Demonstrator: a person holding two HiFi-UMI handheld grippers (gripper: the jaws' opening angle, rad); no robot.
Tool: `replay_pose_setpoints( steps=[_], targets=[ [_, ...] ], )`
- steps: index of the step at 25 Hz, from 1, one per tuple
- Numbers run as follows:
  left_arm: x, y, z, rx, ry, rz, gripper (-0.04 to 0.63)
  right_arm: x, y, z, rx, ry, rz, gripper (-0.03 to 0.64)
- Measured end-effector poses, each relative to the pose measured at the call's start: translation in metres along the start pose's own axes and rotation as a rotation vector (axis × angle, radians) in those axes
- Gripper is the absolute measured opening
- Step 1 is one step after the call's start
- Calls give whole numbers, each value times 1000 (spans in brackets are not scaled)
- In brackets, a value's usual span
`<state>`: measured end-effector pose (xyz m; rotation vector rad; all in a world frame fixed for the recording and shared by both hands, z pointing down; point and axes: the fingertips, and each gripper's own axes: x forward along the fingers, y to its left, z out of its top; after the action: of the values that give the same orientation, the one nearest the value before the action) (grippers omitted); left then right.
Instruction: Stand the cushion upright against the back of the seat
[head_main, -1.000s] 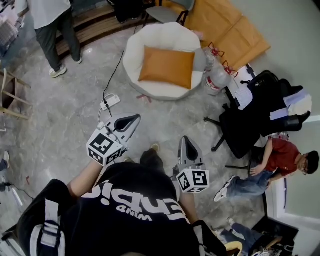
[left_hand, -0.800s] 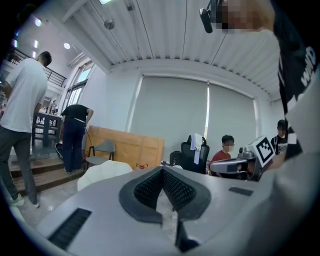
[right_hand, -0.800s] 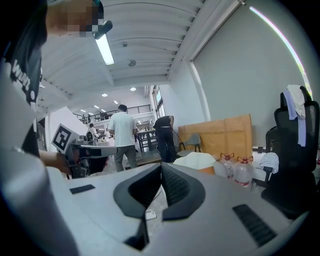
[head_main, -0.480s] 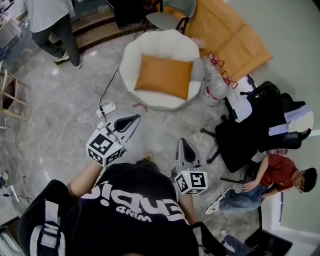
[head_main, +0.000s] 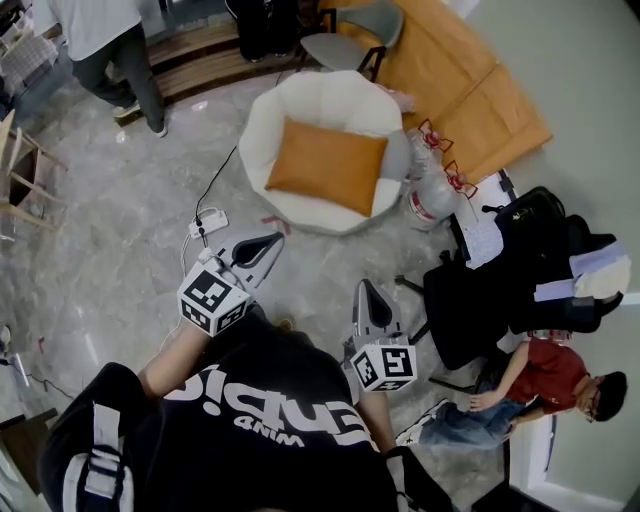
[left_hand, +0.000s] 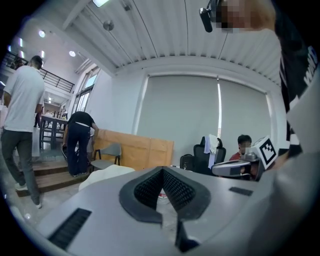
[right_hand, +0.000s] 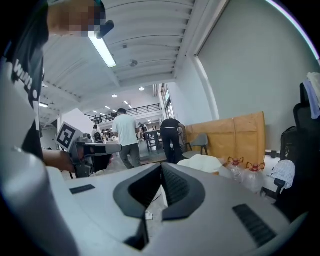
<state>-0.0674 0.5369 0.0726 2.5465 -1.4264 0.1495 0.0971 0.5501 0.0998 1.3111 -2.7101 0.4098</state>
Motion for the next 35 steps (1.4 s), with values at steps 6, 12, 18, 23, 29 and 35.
replay_pose_setpoints(
  steps=[6, 12, 18, 23, 29, 35],
  targets=[
    [8, 11, 3, -6, 2, 19, 6, 17, -6, -3, 8, 19, 30, 21],
    [33, 35, 0, -20, 17, 10, 6, 46, -22, -6, 26, 37, 13, 21],
    [58, 65, 6, -21, 27, -11, 6, 78, -32, 4, 29, 39, -7, 21],
    [77, 95, 8, -27, 38, -37, 7, 111, -34, 10, 35, 41, -26, 21],
    [109, 134, 22, -25, 24, -79, 6, 157, -45, 24, 22, 39, -58, 21],
    [140, 171, 46, -5, 18, -143, 6, 201, -56, 55, 4, 6, -110, 21]
  ],
)
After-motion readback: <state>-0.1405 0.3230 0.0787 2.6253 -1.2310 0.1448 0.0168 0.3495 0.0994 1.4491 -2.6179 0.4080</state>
